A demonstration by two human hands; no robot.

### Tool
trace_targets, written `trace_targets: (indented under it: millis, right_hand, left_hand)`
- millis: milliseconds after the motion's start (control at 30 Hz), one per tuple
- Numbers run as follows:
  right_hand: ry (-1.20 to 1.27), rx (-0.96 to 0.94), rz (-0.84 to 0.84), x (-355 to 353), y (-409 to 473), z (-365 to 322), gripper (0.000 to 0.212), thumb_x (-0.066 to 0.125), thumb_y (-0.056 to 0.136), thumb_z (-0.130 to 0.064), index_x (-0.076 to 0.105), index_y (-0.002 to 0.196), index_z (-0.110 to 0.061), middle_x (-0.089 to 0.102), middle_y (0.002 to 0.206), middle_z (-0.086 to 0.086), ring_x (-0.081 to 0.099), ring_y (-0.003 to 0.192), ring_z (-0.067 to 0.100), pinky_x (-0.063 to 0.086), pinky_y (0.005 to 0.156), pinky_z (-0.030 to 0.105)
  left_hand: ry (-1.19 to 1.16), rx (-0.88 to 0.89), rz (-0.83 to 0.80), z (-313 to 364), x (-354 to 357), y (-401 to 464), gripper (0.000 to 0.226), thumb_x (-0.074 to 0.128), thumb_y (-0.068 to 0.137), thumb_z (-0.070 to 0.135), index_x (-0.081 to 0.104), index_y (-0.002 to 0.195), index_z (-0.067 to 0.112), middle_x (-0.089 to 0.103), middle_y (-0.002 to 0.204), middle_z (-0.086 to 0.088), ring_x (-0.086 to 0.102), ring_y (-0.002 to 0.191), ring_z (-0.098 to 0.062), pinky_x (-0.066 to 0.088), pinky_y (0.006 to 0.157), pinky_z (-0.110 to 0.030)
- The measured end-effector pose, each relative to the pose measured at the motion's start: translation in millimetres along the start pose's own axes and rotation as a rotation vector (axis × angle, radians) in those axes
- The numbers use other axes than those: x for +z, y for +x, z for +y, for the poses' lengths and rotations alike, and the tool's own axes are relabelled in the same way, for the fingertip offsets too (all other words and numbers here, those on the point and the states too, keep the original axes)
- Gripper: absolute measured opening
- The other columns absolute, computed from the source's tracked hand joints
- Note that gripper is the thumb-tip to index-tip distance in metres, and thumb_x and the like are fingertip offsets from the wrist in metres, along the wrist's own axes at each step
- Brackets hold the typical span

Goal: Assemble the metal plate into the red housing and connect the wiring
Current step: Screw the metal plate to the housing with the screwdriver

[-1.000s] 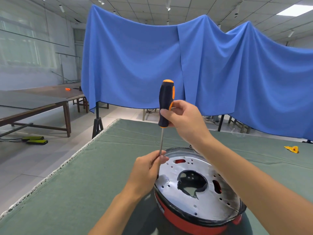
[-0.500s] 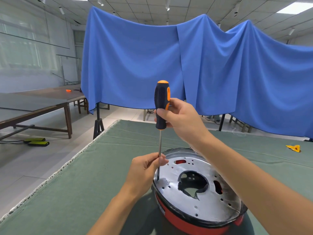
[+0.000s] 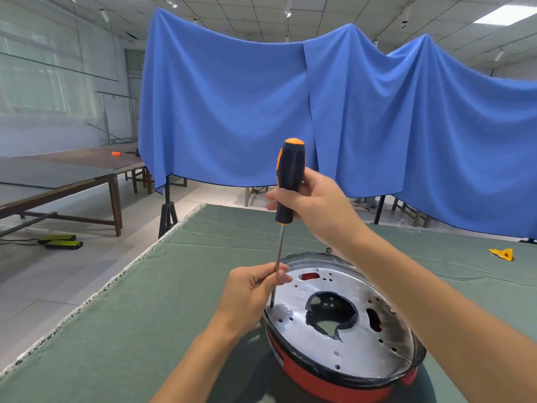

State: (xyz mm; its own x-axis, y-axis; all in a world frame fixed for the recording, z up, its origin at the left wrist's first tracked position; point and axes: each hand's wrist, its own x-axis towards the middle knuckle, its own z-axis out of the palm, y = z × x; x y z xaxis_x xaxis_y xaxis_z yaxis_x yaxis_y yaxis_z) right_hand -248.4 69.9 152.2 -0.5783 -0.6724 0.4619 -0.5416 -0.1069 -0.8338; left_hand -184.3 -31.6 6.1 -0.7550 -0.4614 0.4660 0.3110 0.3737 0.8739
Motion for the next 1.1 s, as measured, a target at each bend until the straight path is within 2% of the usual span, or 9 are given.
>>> trace_targets:
  millis: [133,233,333,400,500,667,867,967,1100]
  right_hand:
    - [-0.339,-0.064,0.243,5,-3,4,0.039,0.078,0.075,-0.035,0.041,0.079,-0.023,0.057,0.071,-0.003,0.058,0.064,0.012,0.046,0.055,0.019]
    - [-0.332,-0.046,0.216,8,-4,8,0.039,0.07,0.08,-0.045,0.037,0.082,-0.025,0.052,0.073,-0.003,0.055,0.065,0.014,0.048,0.062,0.029]
    - [-0.14,0.053,-0.012,4,-2,2,0.025,0.063,0.089,-0.031,0.044,0.096,-0.017,0.057,0.09,0.004,0.06,0.075,0.011,0.053,0.079,0.025]
    - [-0.083,0.063,-0.054,-1,-1,-3,0.016,0.061,0.091,-0.019,0.049,0.095,-0.01,0.066,0.102,0.014,0.066,0.094,0.025,0.053,0.091,0.041]
    - [-0.192,-0.026,0.03,-2,-2,-3,0.02,0.071,0.084,-0.022,0.054,0.081,-0.012,0.069,0.083,0.011,0.068,0.082,0.029,0.054,0.082,0.048]
    - [-0.477,-0.024,0.223,5,-2,1,0.042,0.071,0.075,-0.053,0.05,0.087,-0.019,0.057,0.072,-0.01,0.057,0.073,0.013,0.047,0.062,0.029]
    - [-0.144,0.01,0.016,4,-3,3,0.015,0.064,0.088,-0.016,0.055,0.094,-0.006,0.066,0.089,0.014,0.065,0.091,0.034,0.052,0.086,0.052]
    - [-0.224,-0.015,0.149,3,-3,5,0.029,0.077,0.077,-0.029,0.052,0.081,-0.016,0.06,0.068,-0.004,0.068,0.078,0.028,0.054,0.076,0.048]
    - [-0.466,0.017,0.298,5,-5,8,0.047,0.074,0.072,-0.053,0.047,0.087,-0.018,0.057,0.071,-0.007,0.064,0.077,0.021,0.05,0.069,0.038]
  left_hand:
    - [0.058,0.012,0.025,0,2,-2,0.013,0.066,0.088,0.02,0.073,0.086,0.031,0.075,0.078,0.009,0.071,0.083,-0.013,0.055,0.081,-0.038]
    - [0.053,0.012,0.041,-2,3,-2,0.016,0.066,0.087,0.021,0.073,0.08,0.033,0.075,0.076,0.01,0.071,0.079,-0.013,0.055,0.076,-0.034]
    - [0.007,0.001,0.03,-3,1,-2,0.011,0.065,0.088,0.018,0.073,0.089,0.026,0.075,0.076,0.005,0.072,0.079,-0.013,0.055,0.073,-0.024]
    - [-0.023,-0.001,0.027,-4,0,-1,0.009,0.066,0.087,0.018,0.073,0.091,0.022,0.075,0.075,0.004,0.072,0.078,-0.01,0.053,0.071,-0.017]
    - [-0.023,-0.009,0.024,-4,1,-2,0.011,0.066,0.088,0.015,0.073,0.091,0.023,0.075,0.073,0.004,0.072,0.076,-0.008,0.052,0.07,-0.015]
    - [0.026,0.005,0.028,-4,2,-3,0.012,0.065,0.089,0.017,0.073,0.088,0.027,0.074,0.072,0.004,0.071,0.076,-0.006,0.054,0.072,-0.019]
    - [0.035,0.016,0.04,-4,1,-3,0.009,0.065,0.085,0.038,0.072,0.083,0.032,0.074,0.071,0.006,0.071,0.075,-0.006,0.054,0.071,-0.022]
    - [0.072,0.02,0.039,-4,3,-4,0.01,0.065,0.088,0.031,0.072,0.082,0.033,0.074,0.071,0.008,0.071,0.075,-0.006,0.055,0.072,-0.027]
    - [0.124,0.016,0.039,-3,3,-5,0.017,0.062,0.086,0.036,0.074,0.078,0.026,0.073,0.07,0.011,0.069,0.072,-0.011,0.054,0.072,-0.042]
